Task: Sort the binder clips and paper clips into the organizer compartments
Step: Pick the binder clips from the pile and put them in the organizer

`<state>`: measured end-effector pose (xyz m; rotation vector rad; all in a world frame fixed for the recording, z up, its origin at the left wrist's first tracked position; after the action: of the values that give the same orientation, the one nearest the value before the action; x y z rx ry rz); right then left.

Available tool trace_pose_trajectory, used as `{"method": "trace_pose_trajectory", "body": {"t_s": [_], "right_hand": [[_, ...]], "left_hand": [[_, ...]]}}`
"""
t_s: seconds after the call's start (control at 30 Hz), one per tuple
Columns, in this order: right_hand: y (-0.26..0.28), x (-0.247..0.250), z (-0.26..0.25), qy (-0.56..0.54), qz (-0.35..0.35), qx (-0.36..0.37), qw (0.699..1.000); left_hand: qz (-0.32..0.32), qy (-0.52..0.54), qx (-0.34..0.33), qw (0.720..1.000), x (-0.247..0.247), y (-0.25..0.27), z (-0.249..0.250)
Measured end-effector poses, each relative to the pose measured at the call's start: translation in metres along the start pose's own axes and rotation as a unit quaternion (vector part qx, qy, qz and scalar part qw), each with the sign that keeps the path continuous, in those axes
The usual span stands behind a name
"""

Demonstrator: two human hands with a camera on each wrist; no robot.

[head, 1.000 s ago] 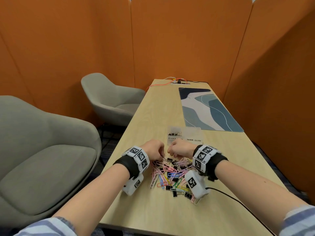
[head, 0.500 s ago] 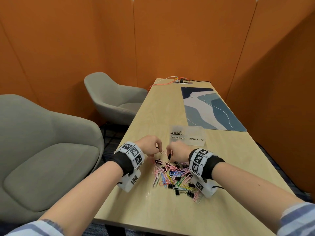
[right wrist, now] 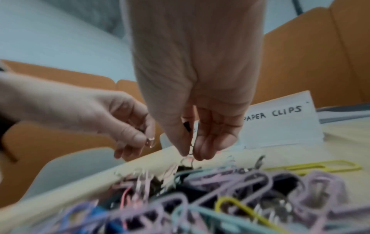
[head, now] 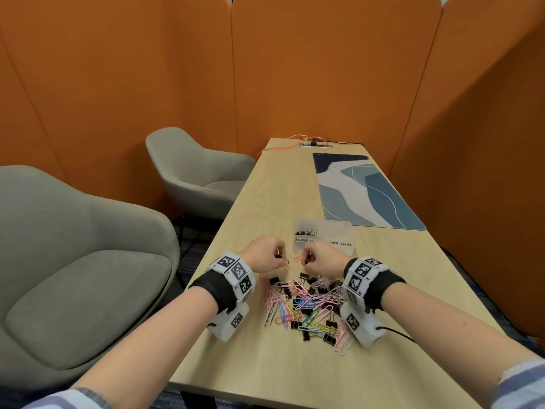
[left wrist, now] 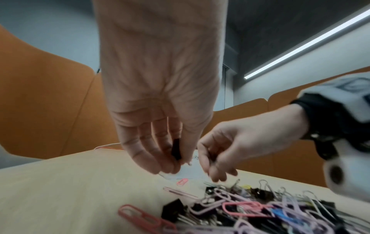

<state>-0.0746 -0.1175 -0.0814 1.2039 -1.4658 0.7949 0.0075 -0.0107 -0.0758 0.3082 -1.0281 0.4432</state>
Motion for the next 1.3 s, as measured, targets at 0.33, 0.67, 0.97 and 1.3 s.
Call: {"method": "trace_pose_trajectory", "body": {"t_s": [0.33, 0.67, 0.97, 1.3], "right_hand": [[0.015, 0.007, 0.012, 0.018, -0.016, -0.020, 1.000], [0.018, 0.002, 0.002, 0.110, -0.024, 0.019, 0.993], [0.015, 0.010, 0.022, 0.022, 0.014, -0.004, 1.000], [0.006, 0.003, 0.008, 0.077, 0.027, 0.027, 0.996]], "left_hand": [[-0.031, -0.045, -0.017, 0.998, -0.025, -0.013, 0.030], [-0.067, -0.082, -0.036, 0.994, -0.037, -0.024, 0.037], [-0.040, -0.085, -0.028, 0.995, -0.042, -0.027, 0.038], [-0.019, -0.028, -0.011, 0.999, -0.014, -0.028, 0.023]]}}
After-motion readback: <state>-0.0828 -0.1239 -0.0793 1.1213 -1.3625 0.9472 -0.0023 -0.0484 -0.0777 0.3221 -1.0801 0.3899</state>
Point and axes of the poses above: each hand's wrist, its own y-axis away from the middle knuckle, its own x-axis out of the back of the hand, z = x × y, the point moved 5 cm from there along -y, towards the middle knuckle, and after that the axes turned 6 degrees about y, right-handed, at the moved point
